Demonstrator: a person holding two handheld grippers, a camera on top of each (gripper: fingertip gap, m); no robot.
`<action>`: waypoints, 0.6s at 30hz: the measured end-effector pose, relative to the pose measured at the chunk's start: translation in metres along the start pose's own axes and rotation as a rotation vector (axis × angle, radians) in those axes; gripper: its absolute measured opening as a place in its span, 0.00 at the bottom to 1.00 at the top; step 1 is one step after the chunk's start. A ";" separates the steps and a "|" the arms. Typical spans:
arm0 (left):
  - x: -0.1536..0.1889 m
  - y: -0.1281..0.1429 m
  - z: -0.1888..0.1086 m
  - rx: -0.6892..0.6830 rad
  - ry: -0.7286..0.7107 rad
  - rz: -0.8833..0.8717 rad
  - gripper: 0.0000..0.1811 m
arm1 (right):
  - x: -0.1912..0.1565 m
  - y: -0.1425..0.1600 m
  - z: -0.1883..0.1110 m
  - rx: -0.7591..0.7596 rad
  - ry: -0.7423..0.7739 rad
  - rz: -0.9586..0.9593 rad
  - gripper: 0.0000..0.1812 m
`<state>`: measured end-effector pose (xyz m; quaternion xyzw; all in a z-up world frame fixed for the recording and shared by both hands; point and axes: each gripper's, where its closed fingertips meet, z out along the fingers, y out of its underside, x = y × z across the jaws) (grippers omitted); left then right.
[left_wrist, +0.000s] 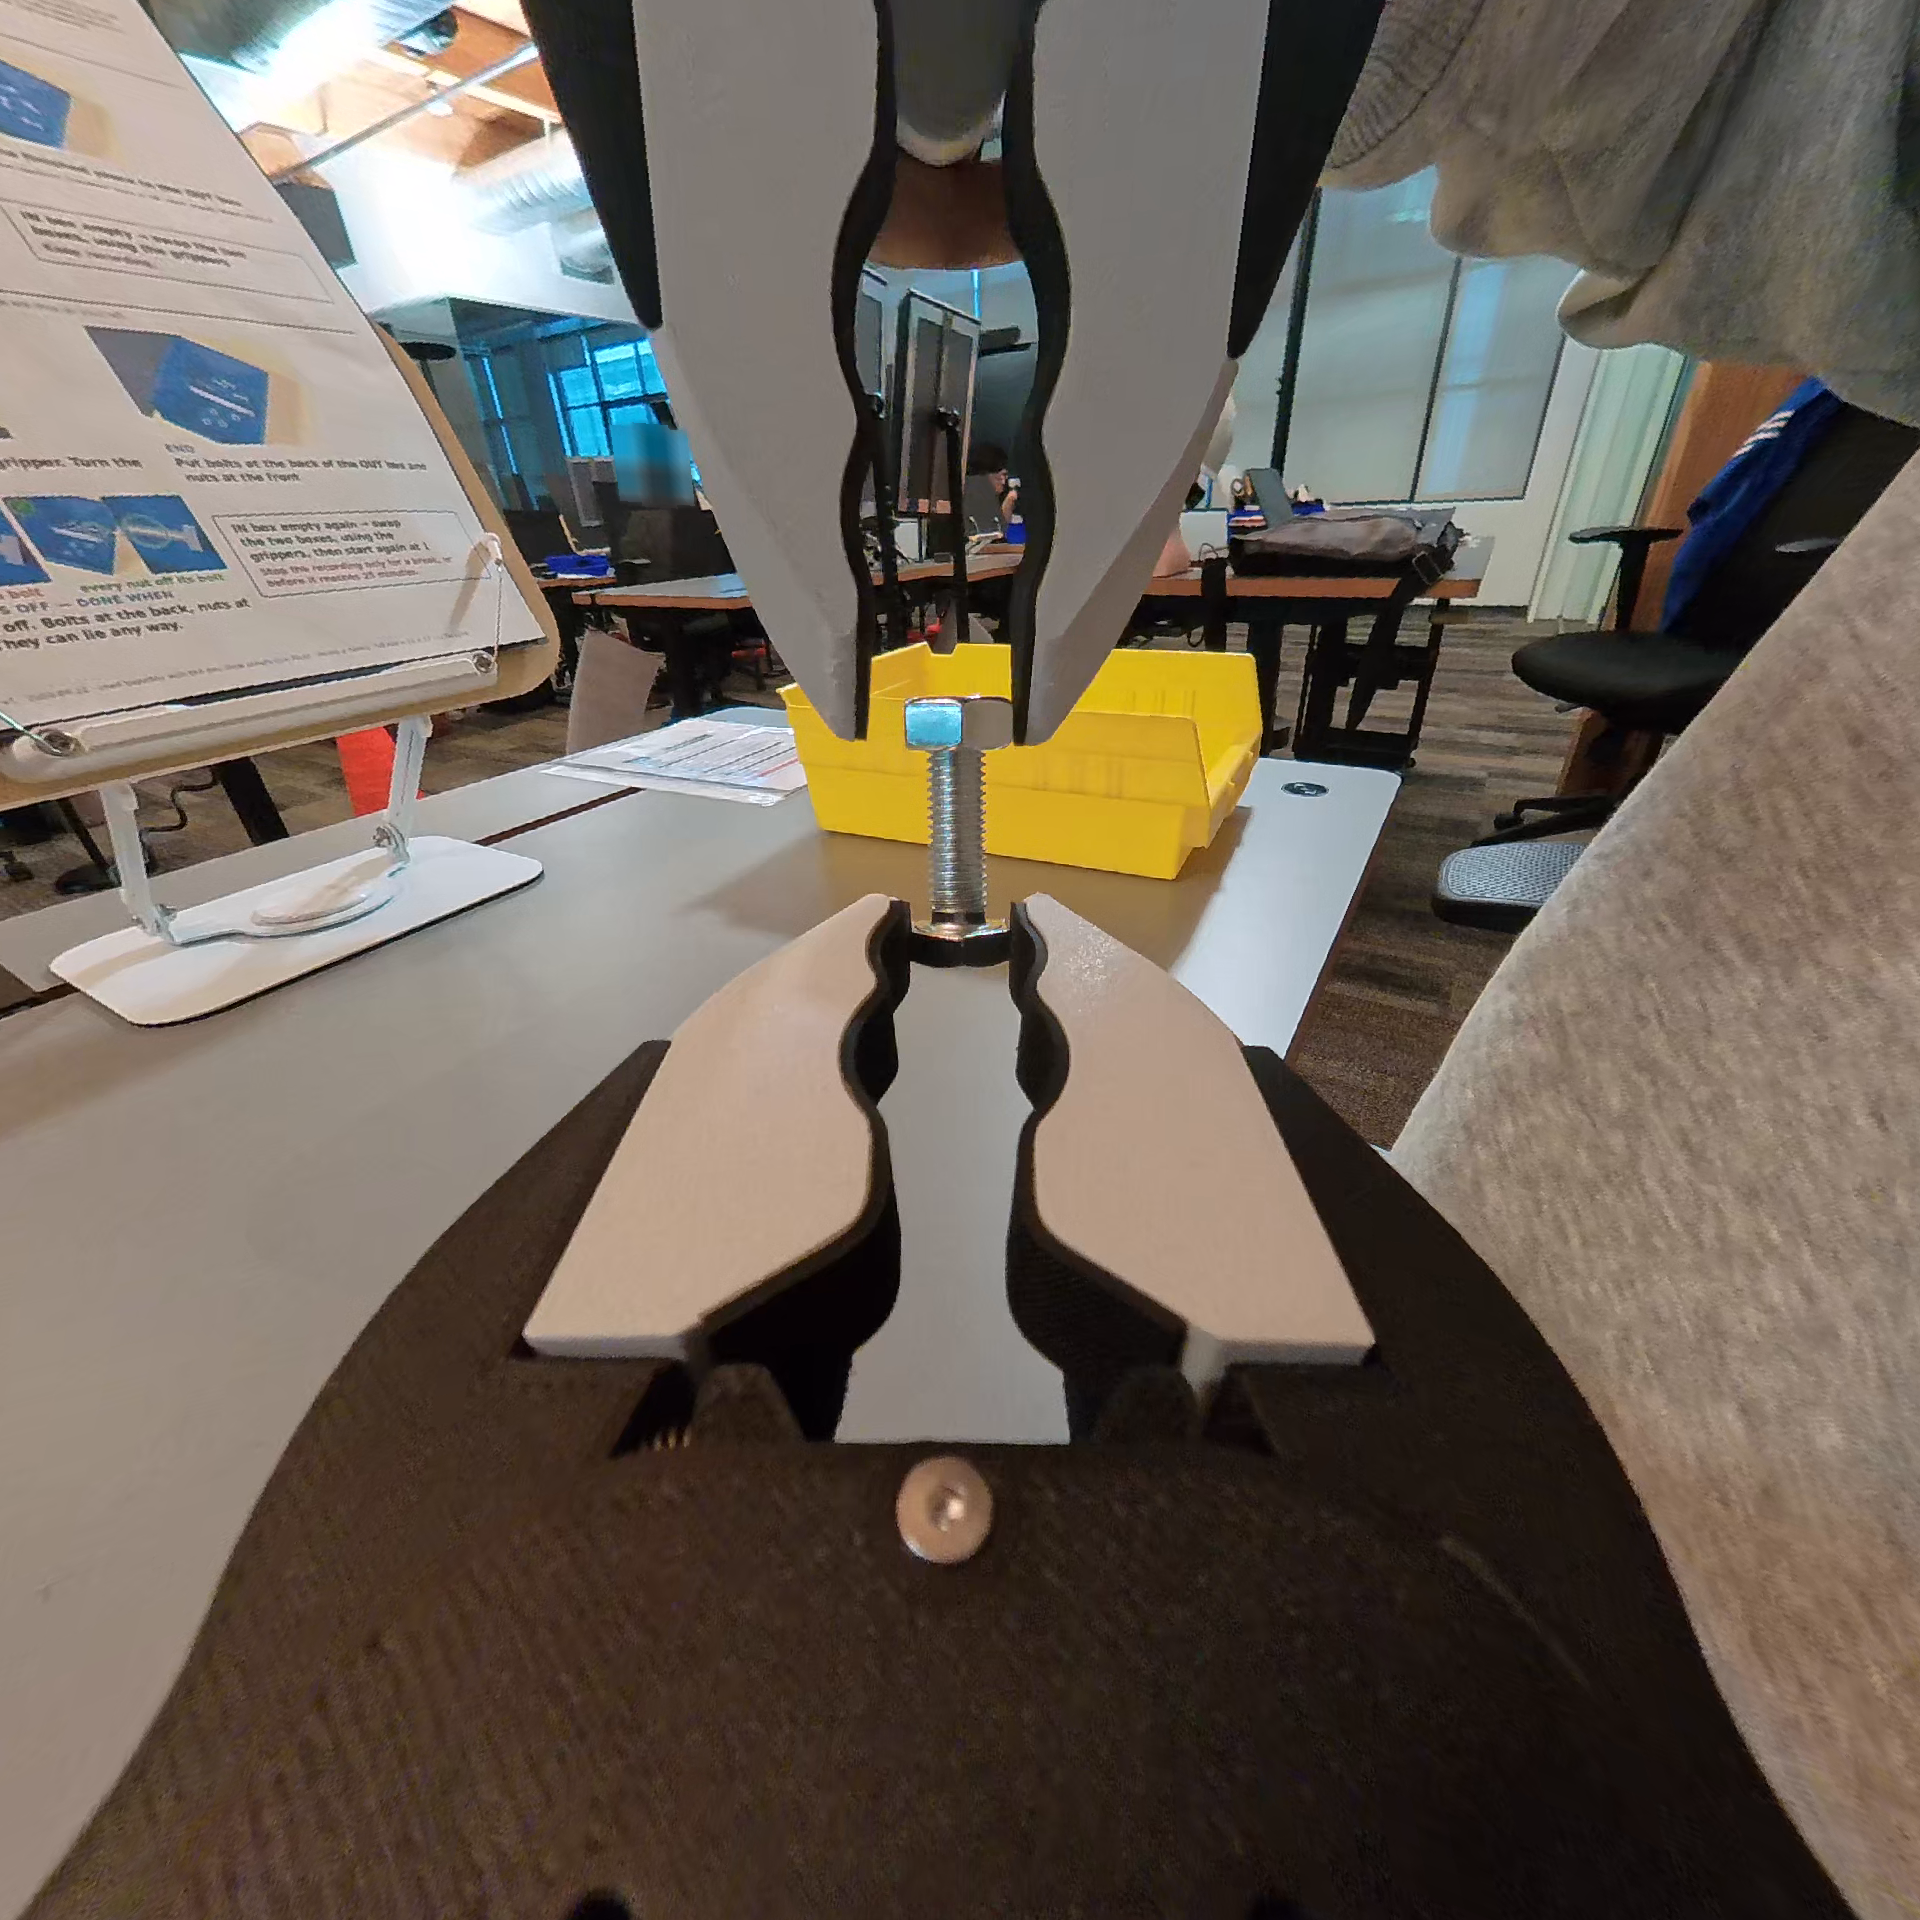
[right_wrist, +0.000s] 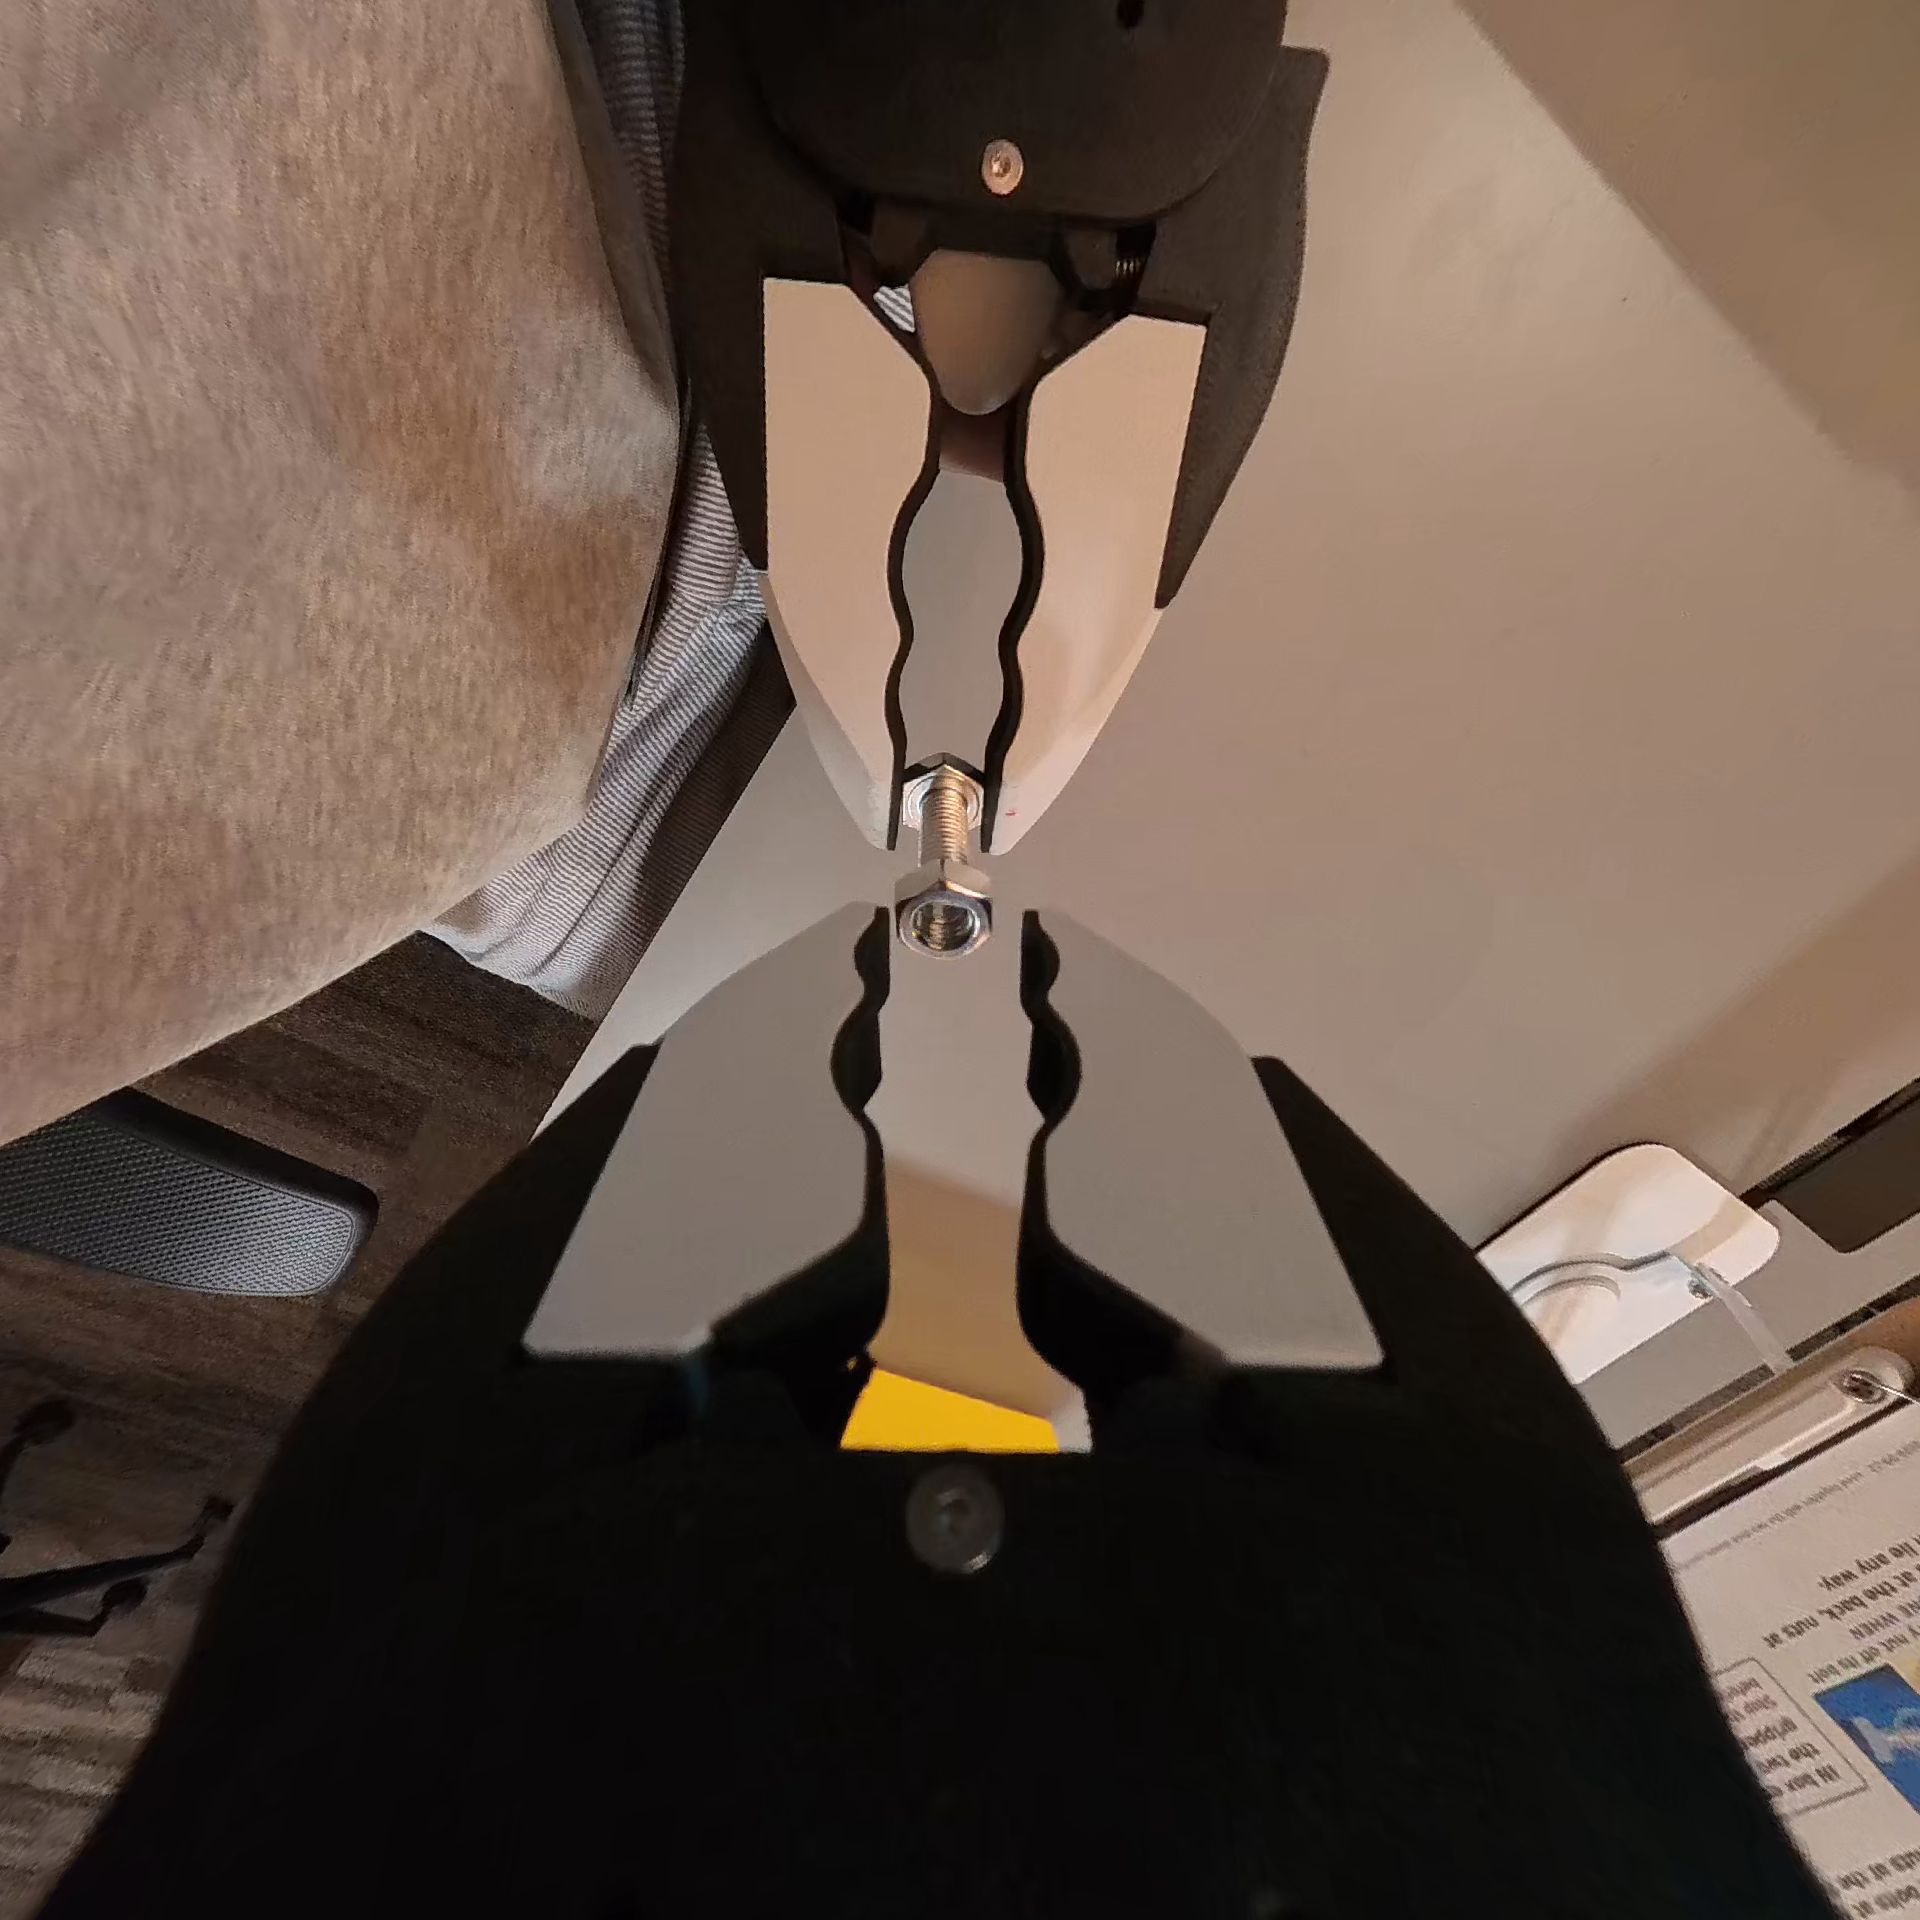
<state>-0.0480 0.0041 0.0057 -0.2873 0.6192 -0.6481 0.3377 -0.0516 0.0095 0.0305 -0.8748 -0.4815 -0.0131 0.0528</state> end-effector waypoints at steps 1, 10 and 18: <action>0.000 0.000 0.000 0.001 0.000 -0.002 0.10 | 0.000 -0.001 -0.001 0.008 0.002 -0.003 0.13; -0.001 -0.002 -0.001 0.012 0.001 -0.018 0.10 | 0.000 -0.010 -0.007 0.094 0.011 -0.013 0.15; -0.002 -0.003 -0.001 0.024 0.002 -0.027 0.10 | 0.001 -0.015 -0.009 0.132 0.028 -0.031 0.14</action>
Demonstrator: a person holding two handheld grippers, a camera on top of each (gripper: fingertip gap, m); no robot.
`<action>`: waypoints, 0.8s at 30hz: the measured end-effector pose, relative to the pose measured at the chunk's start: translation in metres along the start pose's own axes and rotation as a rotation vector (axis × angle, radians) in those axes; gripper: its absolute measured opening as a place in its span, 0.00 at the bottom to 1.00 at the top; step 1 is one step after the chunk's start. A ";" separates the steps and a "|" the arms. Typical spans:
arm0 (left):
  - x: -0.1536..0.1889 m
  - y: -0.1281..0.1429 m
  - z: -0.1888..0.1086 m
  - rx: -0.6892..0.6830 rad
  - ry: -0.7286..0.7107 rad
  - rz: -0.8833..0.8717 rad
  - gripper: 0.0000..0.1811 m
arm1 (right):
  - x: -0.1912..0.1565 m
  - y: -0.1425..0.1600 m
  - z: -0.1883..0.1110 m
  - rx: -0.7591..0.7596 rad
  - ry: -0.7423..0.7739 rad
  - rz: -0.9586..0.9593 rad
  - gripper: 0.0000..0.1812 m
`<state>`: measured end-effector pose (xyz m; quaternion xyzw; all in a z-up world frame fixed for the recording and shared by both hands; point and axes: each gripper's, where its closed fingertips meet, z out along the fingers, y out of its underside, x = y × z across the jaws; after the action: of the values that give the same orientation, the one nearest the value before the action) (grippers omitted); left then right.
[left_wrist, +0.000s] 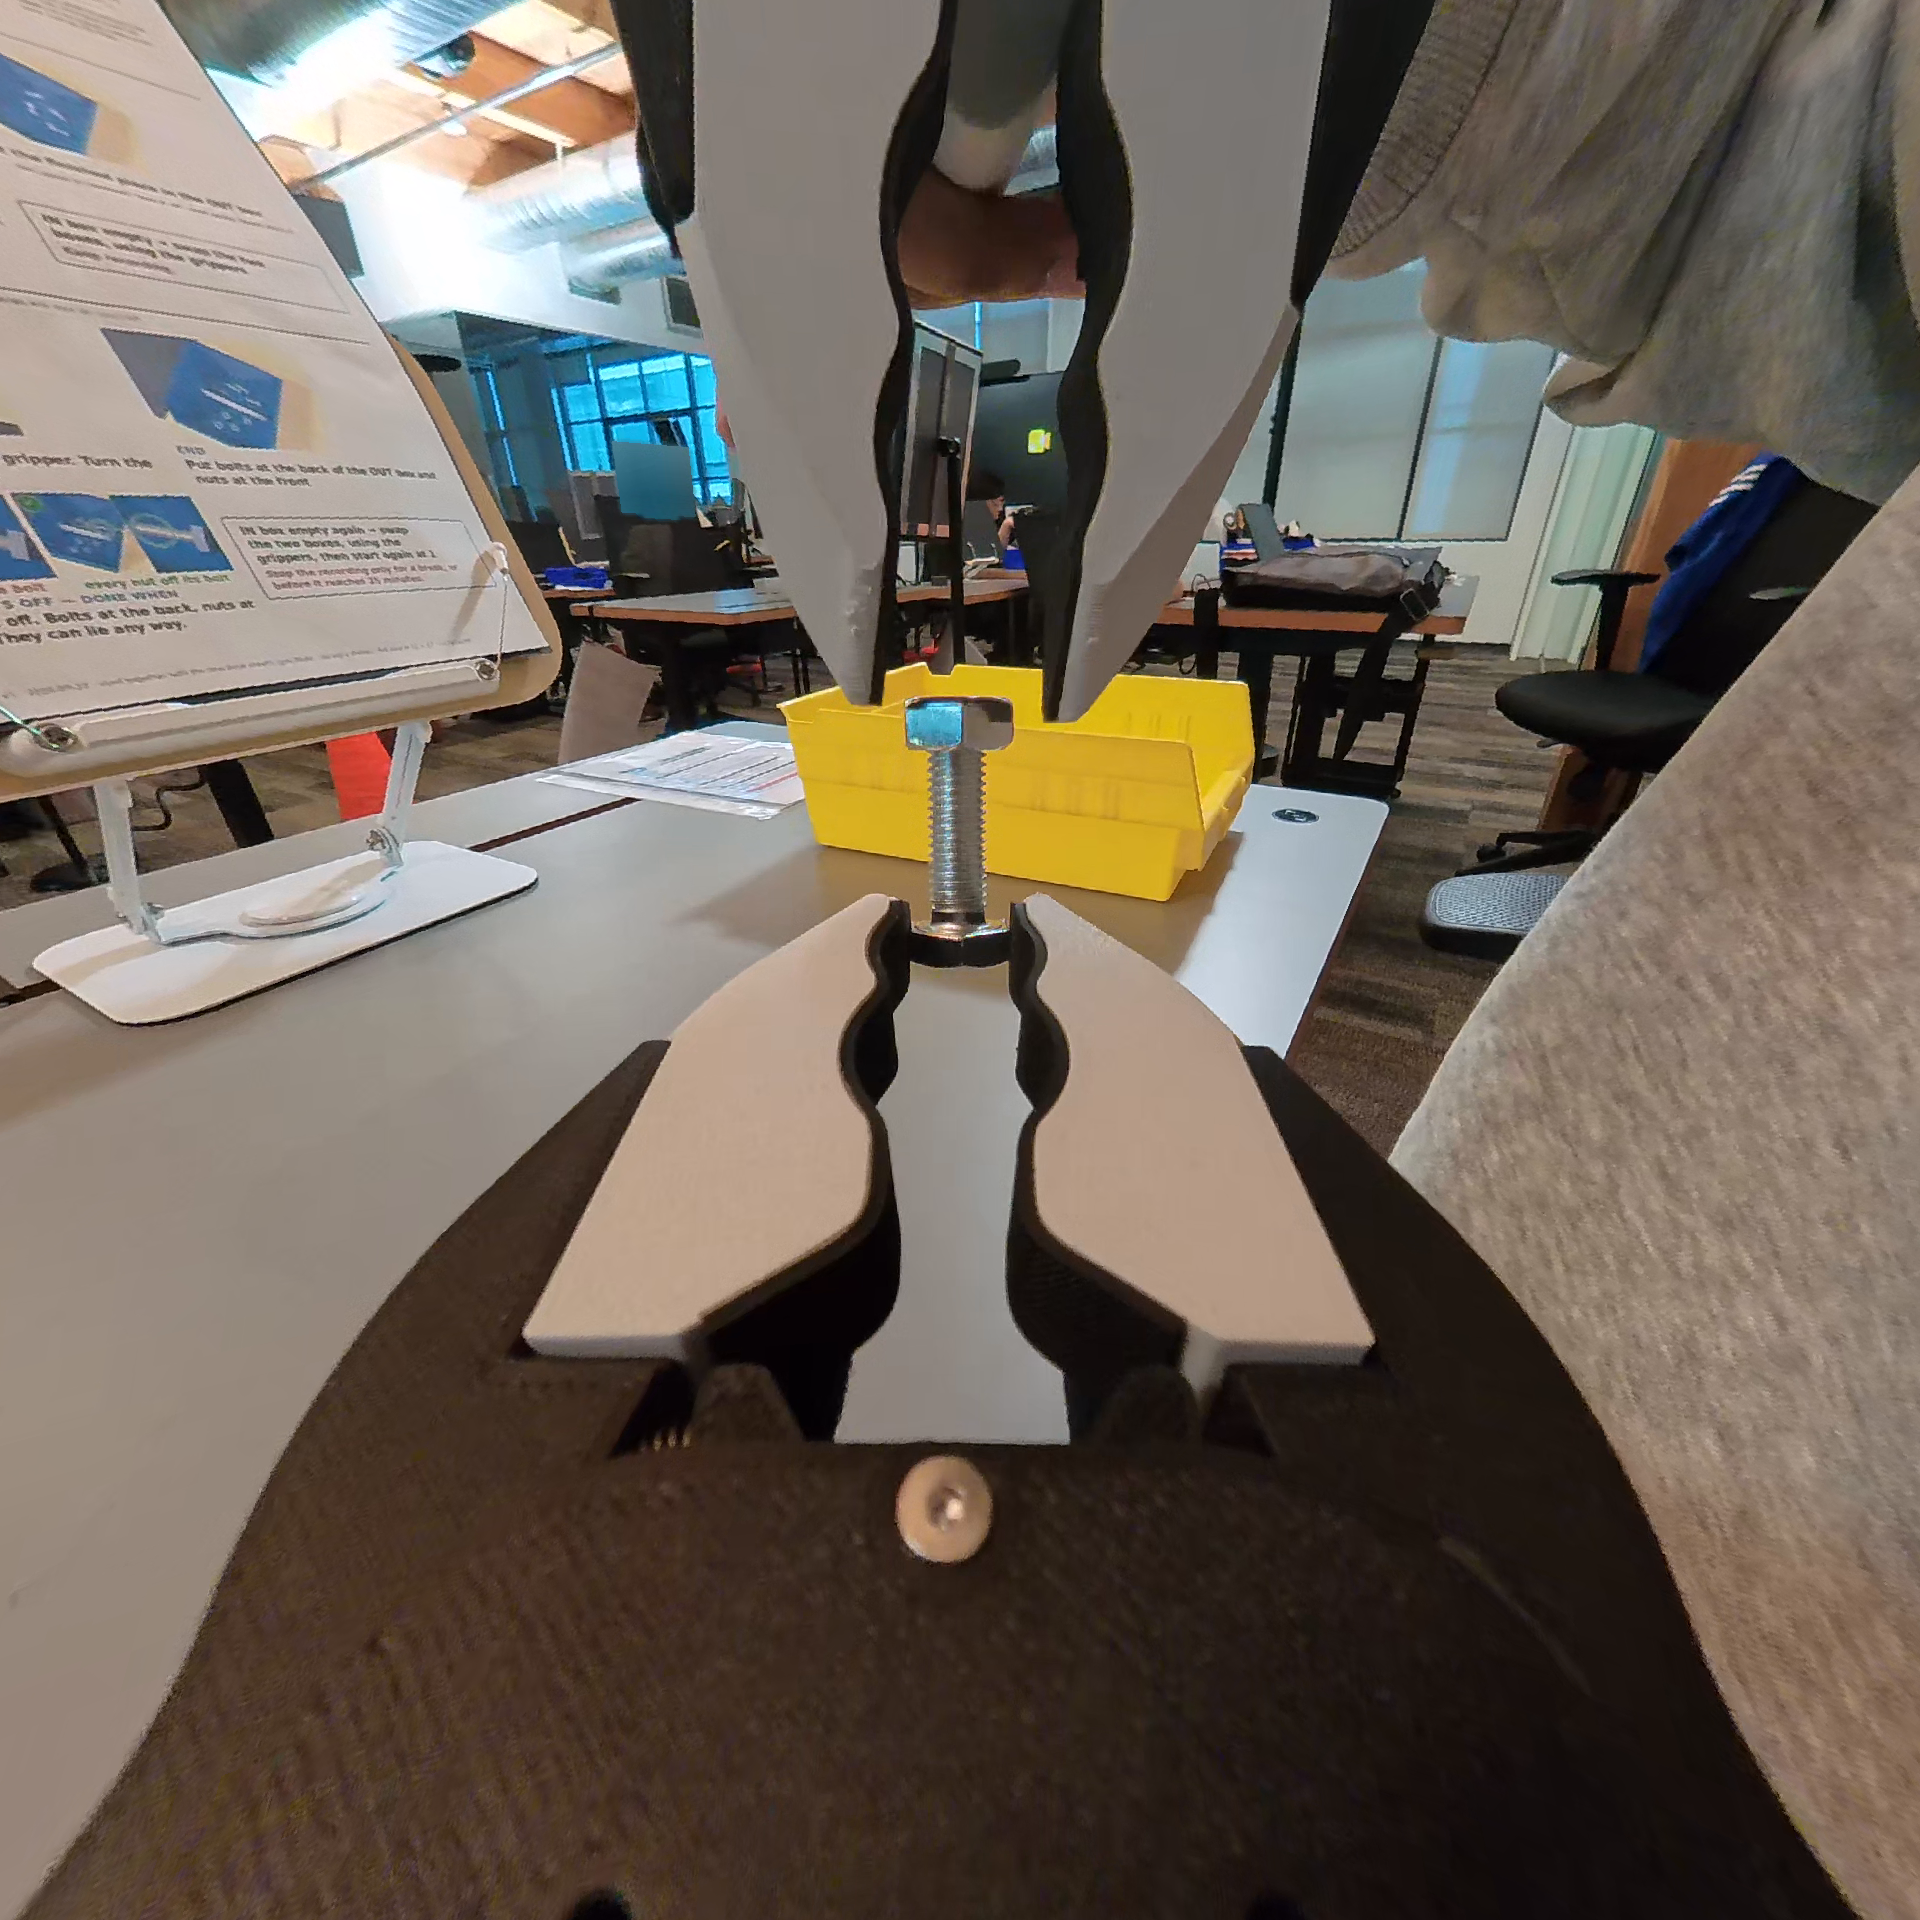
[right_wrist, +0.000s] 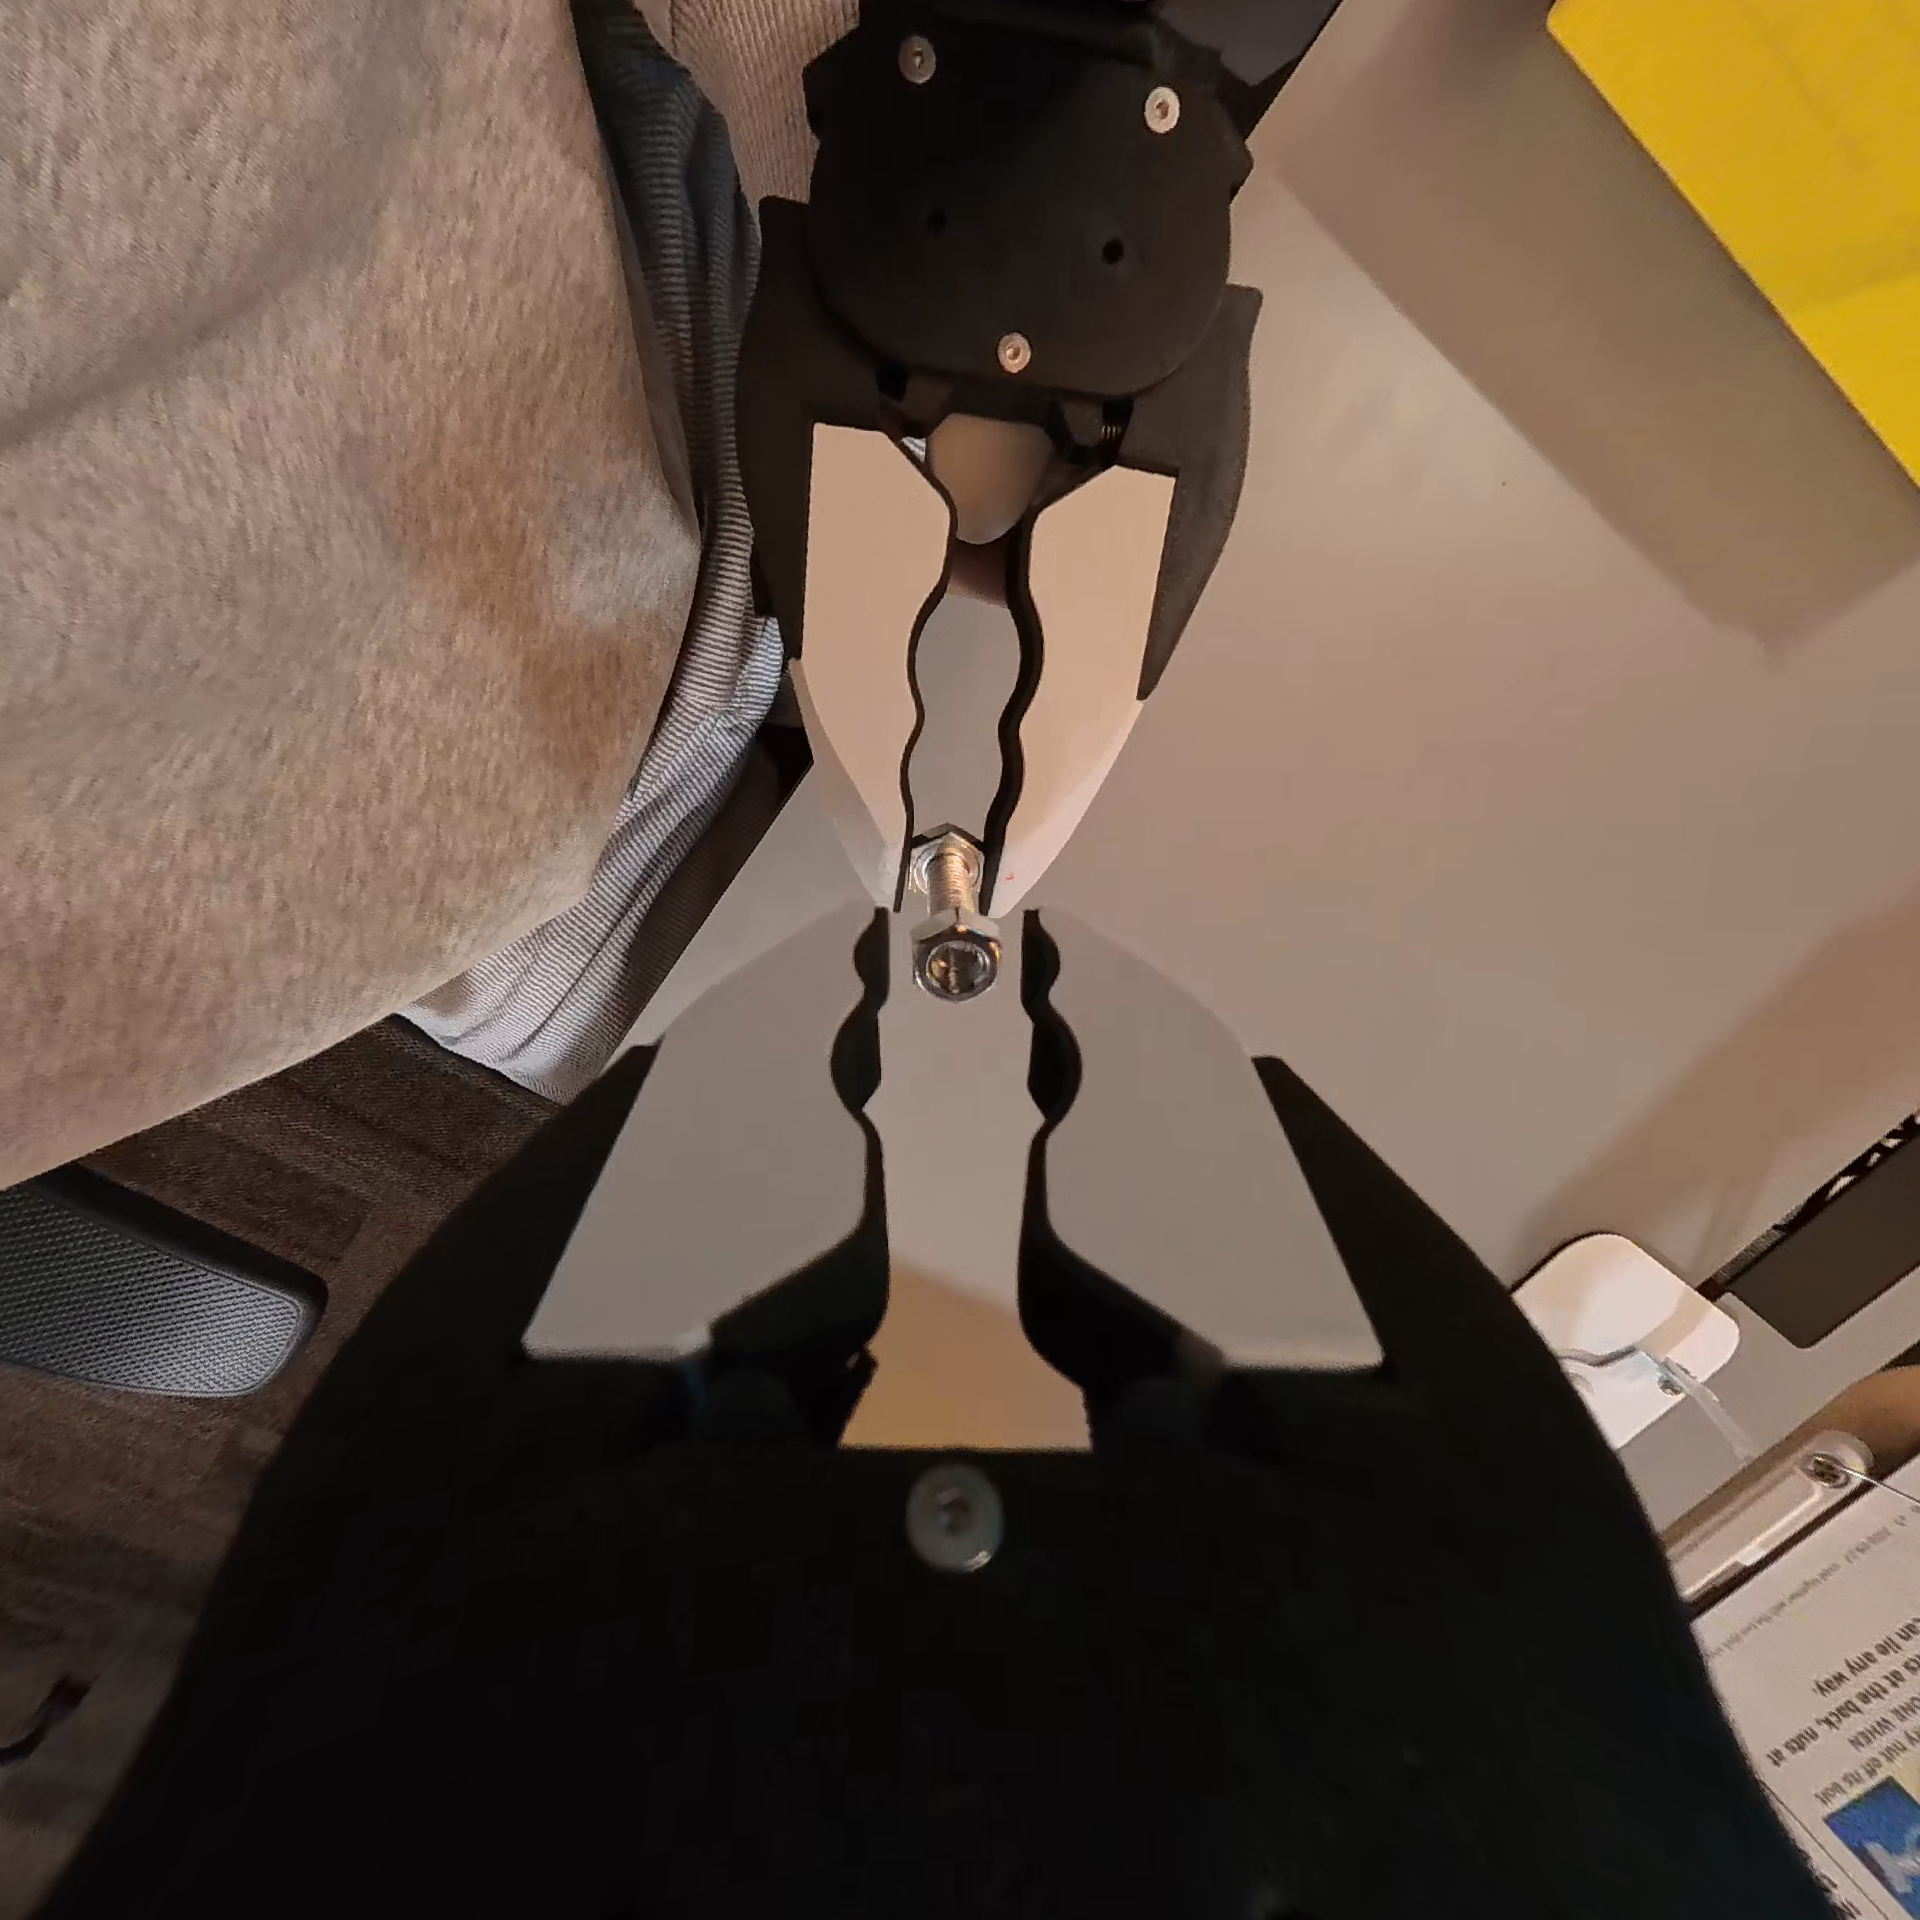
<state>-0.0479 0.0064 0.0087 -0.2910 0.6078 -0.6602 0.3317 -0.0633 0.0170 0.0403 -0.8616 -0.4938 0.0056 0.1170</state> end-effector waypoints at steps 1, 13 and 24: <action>0.000 0.000 0.000 0.001 0.000 -0.001 0.10 | 0.000 0.000 0.000 0.001 0.000 -0.001 0.13; 0.002 -0.001 0.000 0.008 0.011 0.003 0.10 | -0.003 0.007 0.000 0.011 -0.003 -0.037 0.11; -0.002 0.000 0.000 0.006 -0.013 0.008 0.10 | 0.001 0.007 0.002 -0.001 0.012 0.039 0.09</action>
<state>-0.0471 0.0077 0.0088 -0.2917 0.6051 -0.6586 0.3391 -0.0571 0.0145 0.0372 -0.8711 -0.4764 0.0025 0.1192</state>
